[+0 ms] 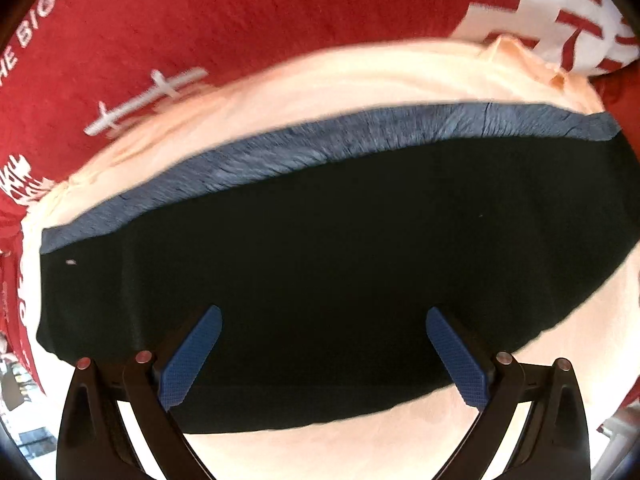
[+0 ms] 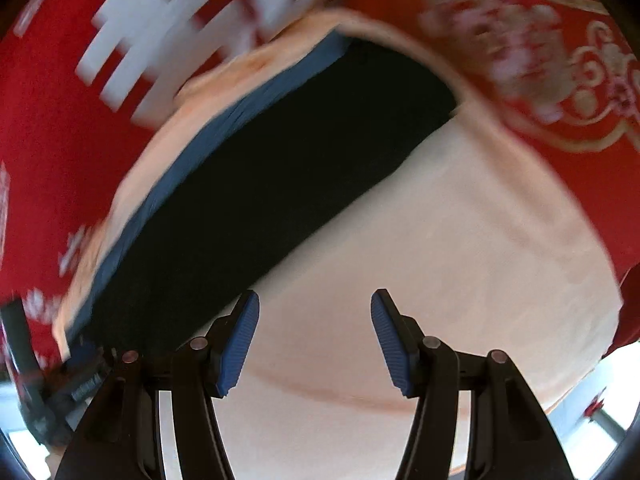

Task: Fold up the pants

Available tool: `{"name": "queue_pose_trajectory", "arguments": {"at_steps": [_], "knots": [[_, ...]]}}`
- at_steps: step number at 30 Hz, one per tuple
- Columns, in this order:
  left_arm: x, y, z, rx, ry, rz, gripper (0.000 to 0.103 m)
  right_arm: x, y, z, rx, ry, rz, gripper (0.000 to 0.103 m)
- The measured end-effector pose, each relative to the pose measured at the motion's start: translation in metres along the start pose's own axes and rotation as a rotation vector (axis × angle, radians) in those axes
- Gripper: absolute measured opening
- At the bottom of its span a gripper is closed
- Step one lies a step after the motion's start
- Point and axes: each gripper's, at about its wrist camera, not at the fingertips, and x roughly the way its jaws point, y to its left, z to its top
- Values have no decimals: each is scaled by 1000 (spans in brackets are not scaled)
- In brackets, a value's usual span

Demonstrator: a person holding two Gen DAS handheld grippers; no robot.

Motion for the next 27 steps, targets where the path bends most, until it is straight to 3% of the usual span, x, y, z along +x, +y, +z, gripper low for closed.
{"name": "queue_pose_trajectory", "arguments": {"at_steps": [11,12,13,14,19,22,24,25,27], "knots": [[2,-14,-2,-4,-34,53,103,7,-58,57,106,-76,19,53],[-1,-19,-2,-4,-34,58,103,9,-61,61,113,-75,23,47],[-2,-20,-2,-7,-33,65,103,11,-64,64,123,-74,35,22],[-3,-22,-2,-11,-34,74,103,10,-66,65,128,-75,49,8],[-10,-37,-6,-12,-44,100,103,-4,-52,73,15,-135,34,8],[-12,-44,-6,-9,-39,108,103,11,-52,79,-18,-99,-14,8],[-11,-45,-4,-8,-36,108,103,19,-62,82,22,-63,-2,19],[-11,-45,-4,-9,-36,108,103,16,-66,81,44,-65,-1,31],[-5,-40,-2,-13,-35,106,103,5,-71,77,71,-66,-42,37]]}}
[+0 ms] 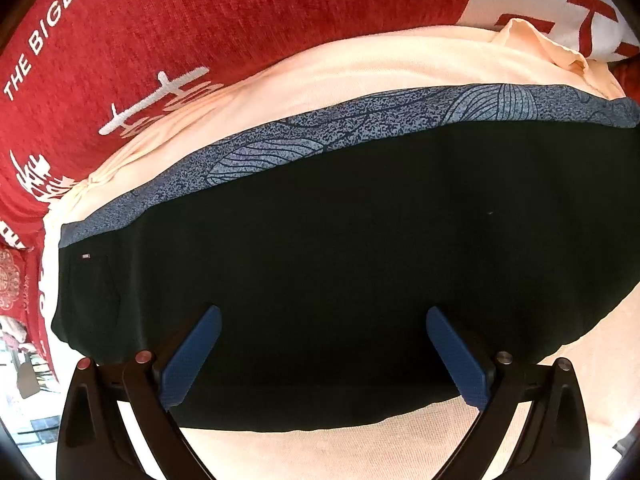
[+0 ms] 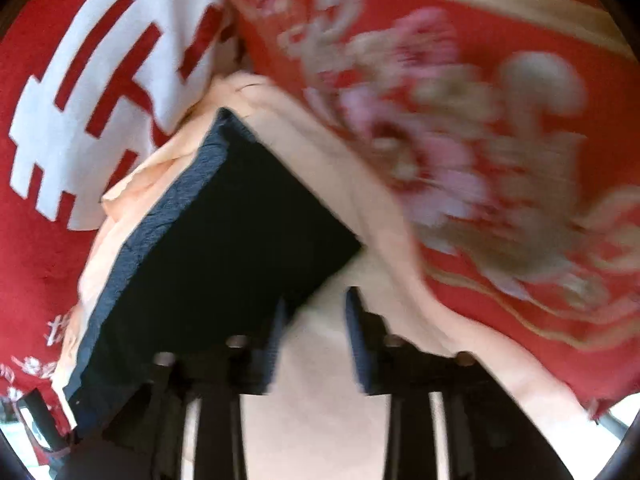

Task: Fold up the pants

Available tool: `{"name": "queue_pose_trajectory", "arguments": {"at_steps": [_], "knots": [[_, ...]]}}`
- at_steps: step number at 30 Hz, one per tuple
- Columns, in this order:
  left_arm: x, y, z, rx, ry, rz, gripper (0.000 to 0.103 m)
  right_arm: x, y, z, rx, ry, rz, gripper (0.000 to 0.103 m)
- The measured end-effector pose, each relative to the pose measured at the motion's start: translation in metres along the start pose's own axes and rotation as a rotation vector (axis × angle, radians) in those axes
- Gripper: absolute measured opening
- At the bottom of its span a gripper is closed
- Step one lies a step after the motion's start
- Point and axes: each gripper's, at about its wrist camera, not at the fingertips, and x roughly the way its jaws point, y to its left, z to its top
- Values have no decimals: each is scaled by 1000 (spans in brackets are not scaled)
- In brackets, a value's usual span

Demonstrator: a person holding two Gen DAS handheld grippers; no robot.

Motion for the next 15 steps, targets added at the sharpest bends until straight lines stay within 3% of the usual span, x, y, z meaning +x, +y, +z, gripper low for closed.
{"name": "queue_pose_trajectory", "arguments": {"at_steps": [3,5,11,15], "knots": [[3,8,-3,-10,2,-2,103,-33,7,-9,-50,-102,-37,37],[4,9,-2,-15,5,-1,103,-44,22,-10,-124,-136,0,37],[7,13,-1,-24,13,-5,103,2,103,1,-332,-25,151,37],[10,17,-1,-34,23,-17,103,38,144,4,-415,17,174,37]]}}
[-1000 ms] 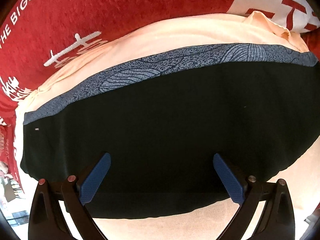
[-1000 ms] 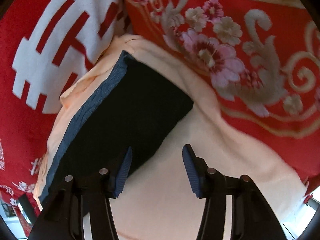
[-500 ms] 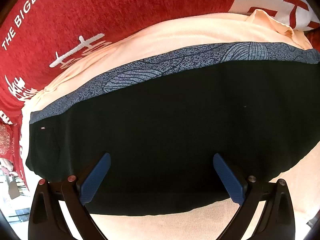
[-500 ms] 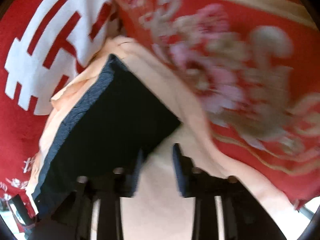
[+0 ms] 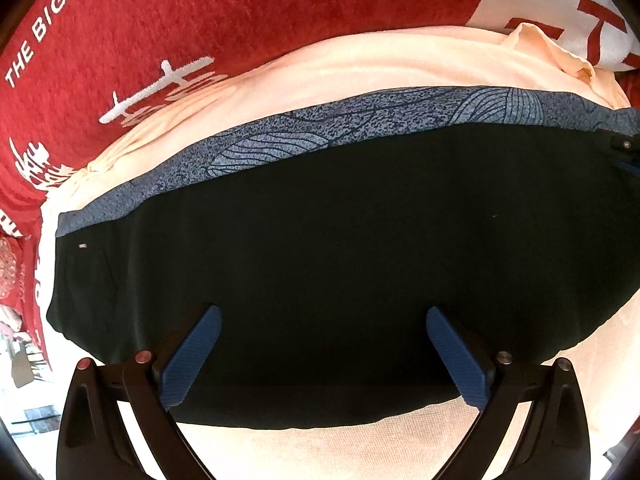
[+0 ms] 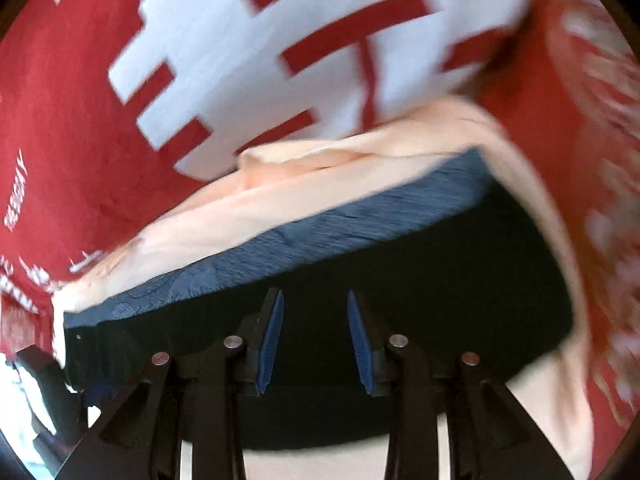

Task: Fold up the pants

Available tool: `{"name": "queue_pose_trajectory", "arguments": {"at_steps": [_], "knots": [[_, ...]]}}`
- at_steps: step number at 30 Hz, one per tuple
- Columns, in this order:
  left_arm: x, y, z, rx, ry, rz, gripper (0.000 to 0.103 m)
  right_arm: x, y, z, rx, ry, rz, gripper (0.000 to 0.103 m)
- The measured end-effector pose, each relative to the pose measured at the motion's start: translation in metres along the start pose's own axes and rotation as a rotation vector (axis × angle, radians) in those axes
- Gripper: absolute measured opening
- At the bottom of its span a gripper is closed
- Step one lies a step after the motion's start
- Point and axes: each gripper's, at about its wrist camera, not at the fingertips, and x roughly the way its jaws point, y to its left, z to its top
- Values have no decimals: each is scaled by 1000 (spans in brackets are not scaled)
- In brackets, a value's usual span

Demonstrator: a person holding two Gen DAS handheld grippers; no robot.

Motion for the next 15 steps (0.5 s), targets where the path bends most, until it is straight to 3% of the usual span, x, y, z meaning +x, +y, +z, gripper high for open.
{"name": "queue_pose_trajectory", "arguments": {"at_steps": [2,4,7,8,11,15], "knots": [[2,3,1,-4,6,-7,103,15,4,-2,-17,31,-35,36],[2,3,1,-3,4,-13,103,16,-1,0,-14,8,-50,34],[2,3,1,6,4,-18,103,6,-19,-1,13,-21,-198,34],[2,3,1,10,7,-19,103,3,-26,-2,30,-19,-212,34],[2,3,2,18,12,-17,103,-14,-41,-10,82,-18,-222,37],[0,-2,3,42,6,-3,103,-38,-48,-37,173,-6,-169,38]]}}
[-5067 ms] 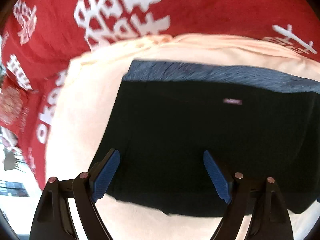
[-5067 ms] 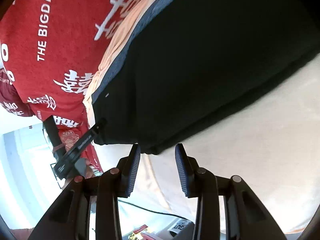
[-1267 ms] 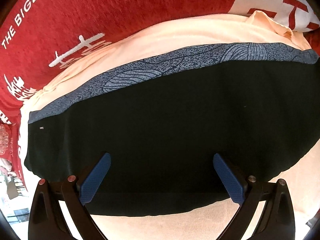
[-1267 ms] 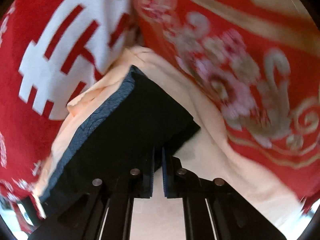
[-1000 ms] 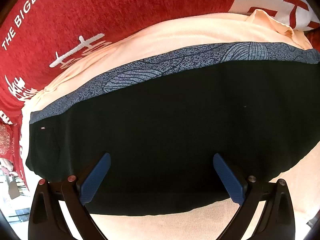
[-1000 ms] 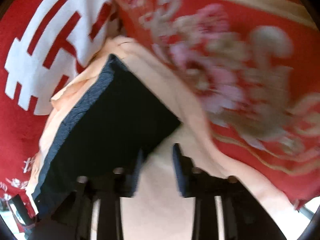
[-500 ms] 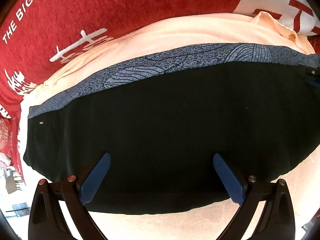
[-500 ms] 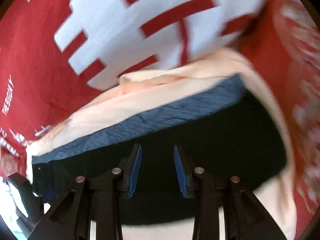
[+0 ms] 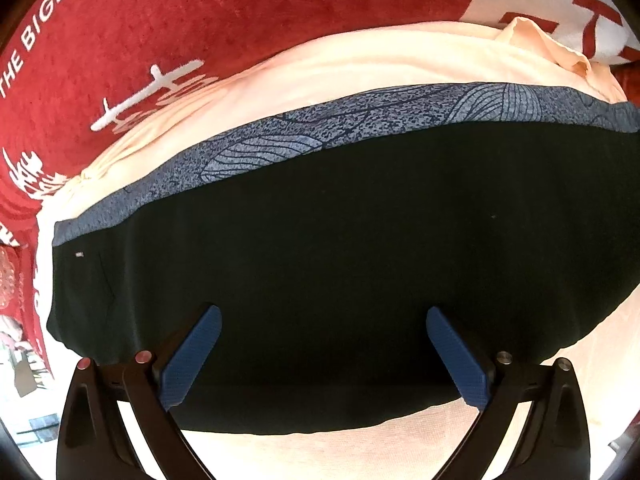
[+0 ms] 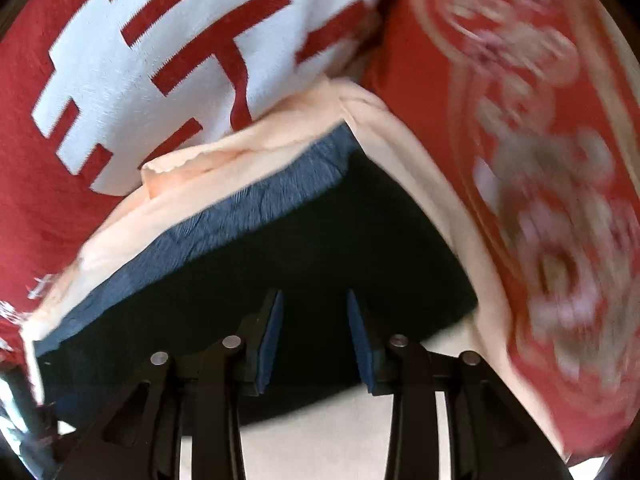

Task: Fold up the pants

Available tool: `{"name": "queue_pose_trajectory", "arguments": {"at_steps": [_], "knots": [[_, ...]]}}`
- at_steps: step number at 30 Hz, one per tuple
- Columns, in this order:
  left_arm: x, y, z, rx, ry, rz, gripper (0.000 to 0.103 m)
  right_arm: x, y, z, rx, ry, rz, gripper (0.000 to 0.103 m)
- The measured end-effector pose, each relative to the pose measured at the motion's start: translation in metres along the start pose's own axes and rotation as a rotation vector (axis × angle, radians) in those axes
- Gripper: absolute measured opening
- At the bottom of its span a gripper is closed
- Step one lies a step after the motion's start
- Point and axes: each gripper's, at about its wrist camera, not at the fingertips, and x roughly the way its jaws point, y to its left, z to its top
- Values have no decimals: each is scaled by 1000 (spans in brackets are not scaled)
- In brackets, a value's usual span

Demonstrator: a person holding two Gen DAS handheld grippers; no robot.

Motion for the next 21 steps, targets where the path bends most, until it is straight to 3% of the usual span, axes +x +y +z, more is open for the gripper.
{"name": "queue_pose_trajectory", "arguments": {"at_steps": [10,21], "knots": [[-2,-3,5,17,18,8,103,-19,-3,-88,133,85,134,39],[-18,-1,-1,9,35,-11,103,-16,-21,-85,179,124,142,40]]}}
